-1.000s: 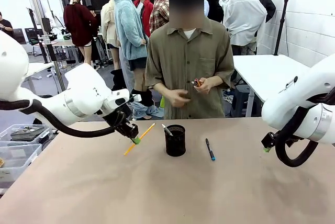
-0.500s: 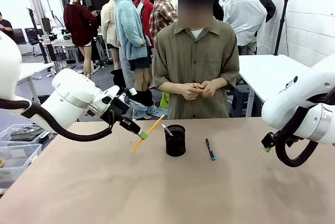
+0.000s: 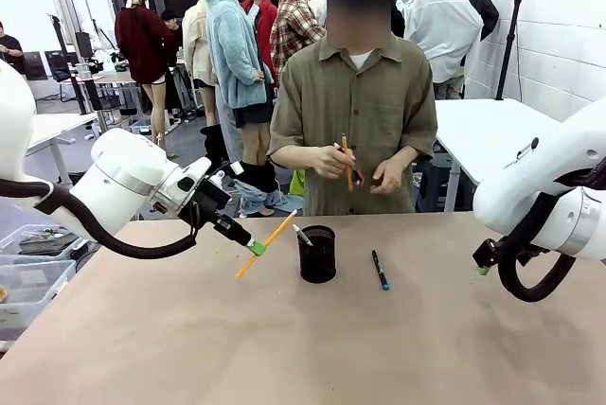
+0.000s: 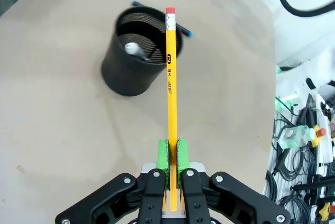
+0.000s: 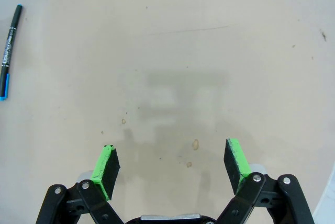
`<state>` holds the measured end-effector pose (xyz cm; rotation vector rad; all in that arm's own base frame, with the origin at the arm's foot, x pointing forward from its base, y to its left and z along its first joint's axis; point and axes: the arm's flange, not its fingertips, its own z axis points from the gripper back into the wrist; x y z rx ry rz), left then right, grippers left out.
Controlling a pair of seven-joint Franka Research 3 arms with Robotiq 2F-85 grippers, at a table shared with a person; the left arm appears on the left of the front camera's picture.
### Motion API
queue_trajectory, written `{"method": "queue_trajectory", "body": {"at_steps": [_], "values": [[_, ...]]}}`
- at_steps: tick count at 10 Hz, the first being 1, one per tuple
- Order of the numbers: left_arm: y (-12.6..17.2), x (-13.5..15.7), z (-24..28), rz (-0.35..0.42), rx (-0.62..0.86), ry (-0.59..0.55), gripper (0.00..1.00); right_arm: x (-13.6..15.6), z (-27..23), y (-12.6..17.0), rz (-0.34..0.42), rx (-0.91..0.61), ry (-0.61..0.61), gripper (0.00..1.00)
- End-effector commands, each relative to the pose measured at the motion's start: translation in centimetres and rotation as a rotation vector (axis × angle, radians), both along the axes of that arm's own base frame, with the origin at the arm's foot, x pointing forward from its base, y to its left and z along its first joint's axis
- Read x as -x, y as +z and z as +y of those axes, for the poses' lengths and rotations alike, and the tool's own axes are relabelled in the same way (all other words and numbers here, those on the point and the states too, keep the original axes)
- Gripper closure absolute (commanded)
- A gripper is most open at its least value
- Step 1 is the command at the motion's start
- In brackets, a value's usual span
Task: Place the pens into the pen holder.
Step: Pick up a writing instrument from the table and place it into the Pen holder.
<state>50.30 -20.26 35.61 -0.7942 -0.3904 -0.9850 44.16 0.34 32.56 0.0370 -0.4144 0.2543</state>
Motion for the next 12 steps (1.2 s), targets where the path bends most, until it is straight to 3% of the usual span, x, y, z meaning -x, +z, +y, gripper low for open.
{"method": "queue_trajectory", "body": {"at_steps": [1,3,8,10,12], "values": [[-0.2,0.1,0.1,-0.016,0.08,-0.1,1.0,0.0,0.0,0.1,-0.004,0.008,0.011,0.0],[-0.2,-0.3,0.7,-0.016,0.152,-0.128,1.0,0.0,0.0,0.1,-0.004,0.008,0.011,0.0],[0.9,0.1,2.0,-0.121,0.295,-0.231,1.0,0.0,0.0,0.1,-0.004,0.008,0.011,0.0],[1.1,0.2,2.7,-0.098,0.363,-0.283,1.0,0.0,0.0,0.1,-0.004,0.008,0.011,0.0],[3.3,2.6,6.1,-0.136,0.352,-0.314,1.0,0.0,0.0,0.1,-0.004,0.008,0.011,0.0]]}}
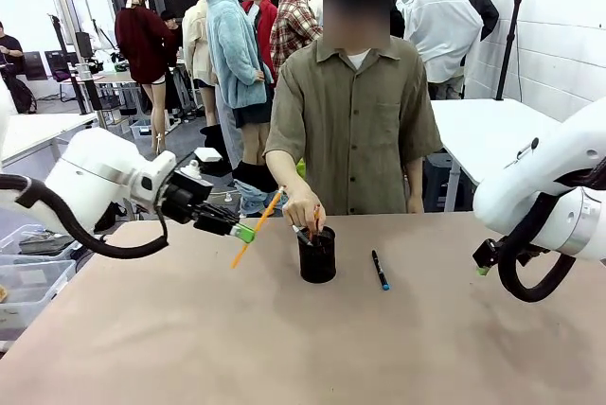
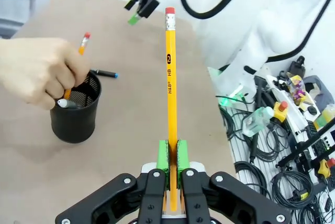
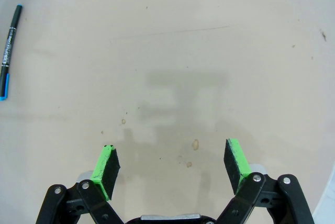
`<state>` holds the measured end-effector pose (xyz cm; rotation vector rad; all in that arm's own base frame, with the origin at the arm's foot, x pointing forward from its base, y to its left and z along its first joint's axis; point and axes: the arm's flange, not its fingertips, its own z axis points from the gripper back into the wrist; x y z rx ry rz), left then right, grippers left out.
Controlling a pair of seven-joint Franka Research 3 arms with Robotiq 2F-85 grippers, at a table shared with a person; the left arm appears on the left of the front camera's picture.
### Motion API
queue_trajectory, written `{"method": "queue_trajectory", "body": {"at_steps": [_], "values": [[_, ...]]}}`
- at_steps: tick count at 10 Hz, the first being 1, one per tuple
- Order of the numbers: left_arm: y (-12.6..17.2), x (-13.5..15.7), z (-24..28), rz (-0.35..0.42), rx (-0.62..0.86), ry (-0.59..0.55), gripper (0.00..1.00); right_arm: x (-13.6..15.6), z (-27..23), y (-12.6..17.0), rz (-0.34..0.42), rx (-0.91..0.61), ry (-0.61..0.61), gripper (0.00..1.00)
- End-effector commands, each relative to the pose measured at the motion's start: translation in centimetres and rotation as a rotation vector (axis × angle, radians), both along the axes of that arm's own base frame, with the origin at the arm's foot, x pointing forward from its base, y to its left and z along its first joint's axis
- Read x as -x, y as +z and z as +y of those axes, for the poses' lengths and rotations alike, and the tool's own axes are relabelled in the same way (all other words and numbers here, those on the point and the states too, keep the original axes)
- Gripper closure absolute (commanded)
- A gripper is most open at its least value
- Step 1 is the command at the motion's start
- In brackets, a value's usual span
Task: Place the pens into the pen holder.
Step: Pick up a writing instrument from the table and place it into the Pen holder.
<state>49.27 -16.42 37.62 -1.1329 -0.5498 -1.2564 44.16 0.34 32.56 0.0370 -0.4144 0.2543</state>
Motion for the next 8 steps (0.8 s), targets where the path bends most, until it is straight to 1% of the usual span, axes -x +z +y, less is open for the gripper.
{"method": "queue_trajectory", "body": {"at_steps": [1,3,4,5,6,7,8], "values": [[3.5,3.9,4.5,-0.058,0.014,-0.004,1.0,0.0,0.0,0.1,-0.004,0.008,0.011,0.0],[7.9,9.3,9.9,-0.128,-0.003,0.071,1.0,0.0,0.0,0.1,-0.004,0.008,0.011,0.0],[8.9,11.0,12.4,-0.132,0.002,0.114,1.0,0.0,0.0,0.1,-0.004,0.008,0.011,0.0],[9.5,11.8,14.8,-0.158,0.018,0.168,1.0,0.0,0.0,0.1,-0.004,0.008,0.011,0.0],[9.9,13.2,17.1,-0.186,0.069,0.178,1.0,0.0,0.0,0.1,-0.004,0.008,0.011,0.0],[9.9,14.3,18.6,-0.217,0.103,0.215,1.0,0.0,0.0,0.1,-0.004,0.008,0.011,0.0],[9.7,14.4,19.5,-0.224,0.136,0.244,1.0,0.0,0.0,0.1,-0.004,0.008,0.011,0.0]]}}
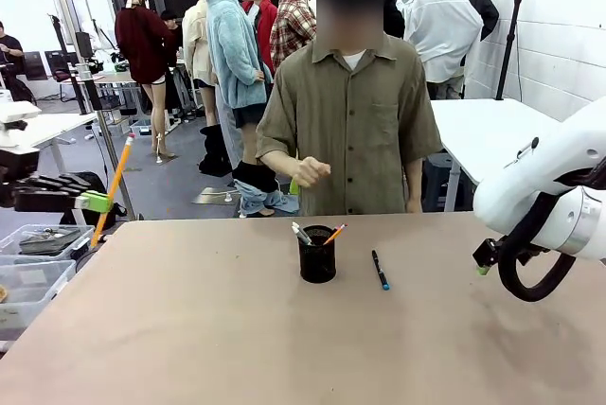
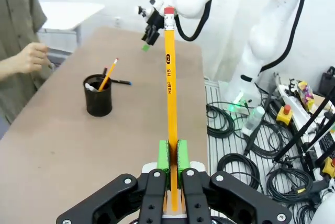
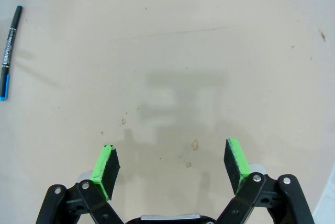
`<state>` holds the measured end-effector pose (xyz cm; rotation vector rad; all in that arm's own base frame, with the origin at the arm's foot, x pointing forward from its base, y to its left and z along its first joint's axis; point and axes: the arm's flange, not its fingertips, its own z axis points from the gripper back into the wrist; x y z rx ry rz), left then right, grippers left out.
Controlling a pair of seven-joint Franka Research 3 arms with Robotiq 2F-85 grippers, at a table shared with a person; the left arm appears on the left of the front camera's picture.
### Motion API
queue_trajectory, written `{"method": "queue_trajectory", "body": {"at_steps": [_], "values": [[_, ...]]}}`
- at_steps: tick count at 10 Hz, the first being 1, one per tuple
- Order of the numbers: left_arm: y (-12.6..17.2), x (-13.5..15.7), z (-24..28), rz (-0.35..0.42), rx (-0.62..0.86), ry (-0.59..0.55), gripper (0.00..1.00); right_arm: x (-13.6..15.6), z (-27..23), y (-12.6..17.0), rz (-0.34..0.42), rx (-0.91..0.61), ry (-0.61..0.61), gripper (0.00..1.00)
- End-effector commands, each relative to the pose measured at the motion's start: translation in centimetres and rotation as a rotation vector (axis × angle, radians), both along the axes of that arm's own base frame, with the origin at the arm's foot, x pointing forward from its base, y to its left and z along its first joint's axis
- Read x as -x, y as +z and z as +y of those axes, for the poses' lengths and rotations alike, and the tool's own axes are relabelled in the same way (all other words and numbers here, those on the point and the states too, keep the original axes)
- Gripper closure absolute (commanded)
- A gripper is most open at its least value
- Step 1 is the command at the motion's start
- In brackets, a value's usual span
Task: Place the pens into the pen holder.
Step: Pick up a writing instrument from the table and place it into the Pen holder.
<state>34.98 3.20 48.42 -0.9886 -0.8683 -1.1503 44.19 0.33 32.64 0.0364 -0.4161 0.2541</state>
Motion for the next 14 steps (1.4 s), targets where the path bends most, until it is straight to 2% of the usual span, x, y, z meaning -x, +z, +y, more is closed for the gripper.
{"method": "queue_trajectory", "body": {"at_steps": [1,2,4,6,10,14], "values": [[-1.2,-0.2,0.3,-0.048,0.063,0.014,1.0,0.0,0.0,0.1,-0.002,0.008,0.012,0.0],[-1.3,-0.2,0.3,-0.061,0.071,0.01,1.0,0.0,0.0,0.1,-0.002,0.008,0.012,0.0],[-1.3,-2.2,-0.9,-0.105,0.116,0.034,1.0,0.0,0.0,0.1,-0.002,0.008,0.012,0.0],[-1.2,-4.9,-3.1,-0.135,0.158,-0.041,1.0,0.0,0.0,0.1,-0.002,0.008,0.012,0.0],[-2.2,-9.2,-8.1,-0.09,0.18,-0.156,1.0,0.0,0.0,0.1,-0.002,0.008,0.012,0.0],[-3.6,-12.9,-14.4,-0.15,0.215,-0.197,1.0,0.0,0.0,0.1,-0.002,0.008,0.012,0.0]]}}
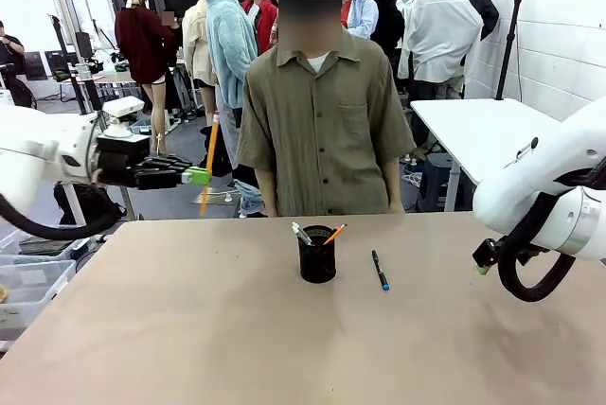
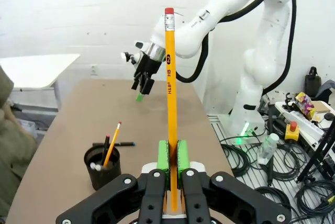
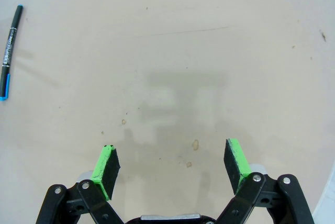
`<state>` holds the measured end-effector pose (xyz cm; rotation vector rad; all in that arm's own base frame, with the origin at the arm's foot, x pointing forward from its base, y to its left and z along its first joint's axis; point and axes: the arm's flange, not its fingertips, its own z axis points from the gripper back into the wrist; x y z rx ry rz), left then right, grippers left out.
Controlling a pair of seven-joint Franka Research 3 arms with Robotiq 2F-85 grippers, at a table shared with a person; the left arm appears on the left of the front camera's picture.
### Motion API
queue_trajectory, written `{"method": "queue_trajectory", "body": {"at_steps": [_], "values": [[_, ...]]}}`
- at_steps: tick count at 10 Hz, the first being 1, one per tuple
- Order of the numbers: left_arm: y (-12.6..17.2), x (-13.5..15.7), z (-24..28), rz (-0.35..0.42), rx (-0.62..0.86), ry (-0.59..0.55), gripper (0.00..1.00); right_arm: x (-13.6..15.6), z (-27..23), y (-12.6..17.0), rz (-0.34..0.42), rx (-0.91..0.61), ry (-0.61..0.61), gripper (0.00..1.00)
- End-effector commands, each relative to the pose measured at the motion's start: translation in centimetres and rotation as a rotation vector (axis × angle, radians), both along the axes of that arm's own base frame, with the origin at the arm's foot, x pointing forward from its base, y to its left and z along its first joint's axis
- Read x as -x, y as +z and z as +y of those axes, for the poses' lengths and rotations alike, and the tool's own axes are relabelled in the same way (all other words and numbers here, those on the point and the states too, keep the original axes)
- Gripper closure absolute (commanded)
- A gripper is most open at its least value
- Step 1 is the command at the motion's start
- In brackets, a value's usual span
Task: Place the pens into the pen holder.
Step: Pick up a writing instrument from the table and place it into the Pen holder.
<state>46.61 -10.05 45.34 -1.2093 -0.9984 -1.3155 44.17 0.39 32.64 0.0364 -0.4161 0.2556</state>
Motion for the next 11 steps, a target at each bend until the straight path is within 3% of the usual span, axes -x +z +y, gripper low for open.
{"method": "queue_trajectory", "body": {"at_steps": [1,2,3,6,11], "values": [[-1.2,-2.0,-2.6,-0.058,0.038,0.025,1.0,0.0,0.0,0.1,-0.002,0.007,0.01,0.0],[-1.9,-2.4,-3.7,-0.059,0.028,0.057,1.0,0.0,0.0,0.1,-0.002,0.007,0.01,0.0],[-0.6,-0.8,-1.5,-0.015,0.015,0.001,1.0,0.0,0.0,0.1,-0.002,0.007,0.01,0.0],[-0.6,-0.8,-1.5,-0.015,0.015,0.001,1.0,0.0,0.0,0.1,-0.002,0.007,0.01,0.0],[-5.8,-5.8,-6.4,-0.066,0.093,-0.066,1.0,0.0,0.0,0.1,-0.002,0.007,0.01,0.0]]}}
